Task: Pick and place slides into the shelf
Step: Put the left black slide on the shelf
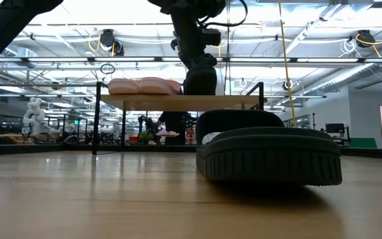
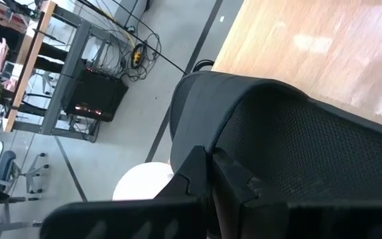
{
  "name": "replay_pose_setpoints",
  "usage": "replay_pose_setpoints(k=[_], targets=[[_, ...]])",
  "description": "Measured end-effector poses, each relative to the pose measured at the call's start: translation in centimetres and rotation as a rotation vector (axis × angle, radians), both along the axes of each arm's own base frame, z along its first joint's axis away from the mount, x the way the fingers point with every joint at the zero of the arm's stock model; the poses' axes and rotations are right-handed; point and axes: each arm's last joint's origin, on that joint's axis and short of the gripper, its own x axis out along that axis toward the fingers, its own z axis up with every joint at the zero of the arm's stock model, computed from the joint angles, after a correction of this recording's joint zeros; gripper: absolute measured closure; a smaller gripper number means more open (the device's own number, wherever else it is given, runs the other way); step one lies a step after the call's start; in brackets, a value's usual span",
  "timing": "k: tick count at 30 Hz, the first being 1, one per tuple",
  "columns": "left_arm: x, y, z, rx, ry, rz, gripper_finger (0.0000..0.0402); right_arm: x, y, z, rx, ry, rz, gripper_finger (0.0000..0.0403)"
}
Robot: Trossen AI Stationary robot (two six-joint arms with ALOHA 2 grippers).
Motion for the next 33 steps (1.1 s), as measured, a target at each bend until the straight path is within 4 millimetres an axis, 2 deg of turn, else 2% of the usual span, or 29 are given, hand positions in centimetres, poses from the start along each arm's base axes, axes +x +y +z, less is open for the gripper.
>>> replay_pose_setpoints(k=[11, 33], targets=[[-0.01, 0.01, -0.02, -0.001, 0.02, -0.021, 0.0398, 0.0, 0.01, 0.0, 0.021, -0.001, 0.006, 0.0248], [-0.27, 0.89, -0.19, -0.047, -0.011, -0.006, 0.0343, 0.0, 0.01, 0.0, 0.023, -0.001, 0.007, 0.0248]])
